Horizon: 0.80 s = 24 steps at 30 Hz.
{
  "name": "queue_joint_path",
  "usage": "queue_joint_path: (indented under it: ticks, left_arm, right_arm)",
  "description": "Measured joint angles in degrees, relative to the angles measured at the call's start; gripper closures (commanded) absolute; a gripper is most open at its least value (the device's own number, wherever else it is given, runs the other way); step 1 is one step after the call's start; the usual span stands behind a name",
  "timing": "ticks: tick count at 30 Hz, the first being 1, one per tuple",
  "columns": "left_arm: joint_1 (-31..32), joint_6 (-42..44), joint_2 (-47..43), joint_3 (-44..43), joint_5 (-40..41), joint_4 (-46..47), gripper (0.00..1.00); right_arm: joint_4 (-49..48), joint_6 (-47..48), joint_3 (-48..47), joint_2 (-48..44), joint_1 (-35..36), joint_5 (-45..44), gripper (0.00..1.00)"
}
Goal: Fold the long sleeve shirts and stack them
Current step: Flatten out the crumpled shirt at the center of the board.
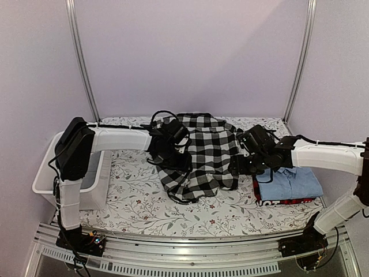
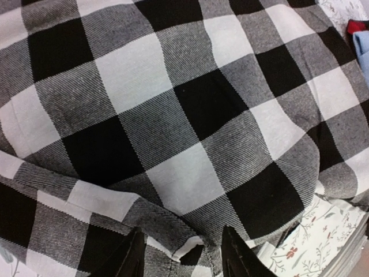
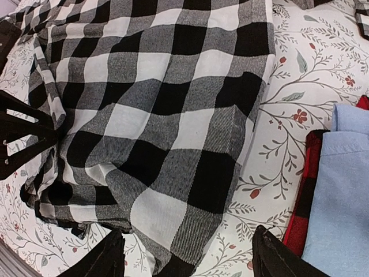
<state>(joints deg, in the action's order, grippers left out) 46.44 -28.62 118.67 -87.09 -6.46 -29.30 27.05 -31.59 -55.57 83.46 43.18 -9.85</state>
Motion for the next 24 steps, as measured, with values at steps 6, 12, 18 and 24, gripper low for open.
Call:
queue_joint_path:
  ticks: [6,12,18,24]
  left_arm:
    - [0.63,-0.52,1.2,-0.48,0.83,-0.13,0.76]
    - [0.72,-0.9,1.25,-0.35,2.84,-0.15,0.99]
    - [0.72,-1.33,-2.23,3.67,4.7,-0.17,1.0]
    - [0.7,-1.7,-11.91,11.02,6.84,-1.2,1.0]
  right_arm:
    - [1.07,-3.04,4.02,-3.23,1.86,0.17,0.29]
    - [2.12,-5.55,5.7,-3.63,4.83,0.61,0.32]
    - [1.79,-7.08,5.86,-3.41,6.01,1.25,0.36]
    - [0.24,-7.82,6.05,-1.42,6.01,1.64,0.45]
